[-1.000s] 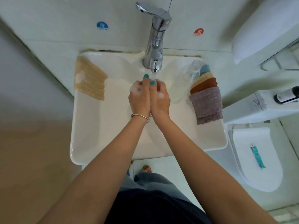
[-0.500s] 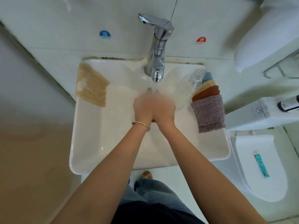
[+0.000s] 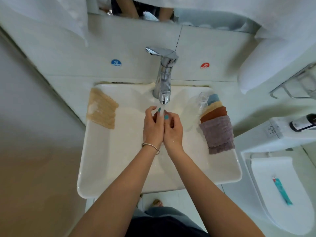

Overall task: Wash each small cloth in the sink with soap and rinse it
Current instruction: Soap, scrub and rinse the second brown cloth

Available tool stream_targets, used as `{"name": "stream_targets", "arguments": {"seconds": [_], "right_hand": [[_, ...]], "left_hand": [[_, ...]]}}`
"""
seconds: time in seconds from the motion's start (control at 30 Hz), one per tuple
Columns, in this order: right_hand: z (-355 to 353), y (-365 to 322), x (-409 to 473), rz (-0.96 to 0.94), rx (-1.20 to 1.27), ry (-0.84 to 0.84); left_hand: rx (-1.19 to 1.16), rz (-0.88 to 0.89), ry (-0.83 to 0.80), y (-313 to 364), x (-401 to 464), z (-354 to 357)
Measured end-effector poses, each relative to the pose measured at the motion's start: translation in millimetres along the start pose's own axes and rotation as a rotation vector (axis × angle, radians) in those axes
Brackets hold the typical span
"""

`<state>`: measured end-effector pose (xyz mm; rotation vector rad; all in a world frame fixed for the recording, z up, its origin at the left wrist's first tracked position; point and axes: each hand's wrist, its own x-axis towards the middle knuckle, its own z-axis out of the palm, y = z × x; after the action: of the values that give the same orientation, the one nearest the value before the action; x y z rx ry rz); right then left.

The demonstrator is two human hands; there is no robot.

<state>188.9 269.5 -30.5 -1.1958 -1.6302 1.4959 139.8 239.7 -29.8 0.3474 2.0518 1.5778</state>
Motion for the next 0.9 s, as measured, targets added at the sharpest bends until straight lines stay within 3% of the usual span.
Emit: {"name": "stream_targets", "arguments": {"seconds": [0.17,0.27,0.33,0.53,0.67,0.77,0.9], "right_hand": [[0.6,-1.4,-2.1,-0.054,0.061,0.012],[2.0,4.1,1.3,0.117,-0.119,-0.093],[5.7,3.4,-0.1,0.224,-0.119,-0.175],[8.8,-3.7,0.4,-0.049,0.044,-0.074],[6.4,-0.4,0.5,0.057,0.111,-0.146],[4.7,2.8,-0.9,0.108,0.154,-0.173],[11.3,3.5,-4.4,0.033,0.098,-0.124]], "left_hand": [[0.105,-0.113,-0.030,0.6,0.5,-4.9],[-0.133,0.020,0.151,4.8,-0.4,-5.8],[-0.213,0.074,0.176,5.0,-0.4,-6.5],[-0.200,-0.040,0.034,-11.8,2.0,-11.9],[-0.178,0.134,-0.014,-3.9,1.5,-10.0],[-0.140,0.121,0.004,-11.1,6.4,-5.7],[0.015,0.137,0.022,-22.8,11.1,-7.5]]}}
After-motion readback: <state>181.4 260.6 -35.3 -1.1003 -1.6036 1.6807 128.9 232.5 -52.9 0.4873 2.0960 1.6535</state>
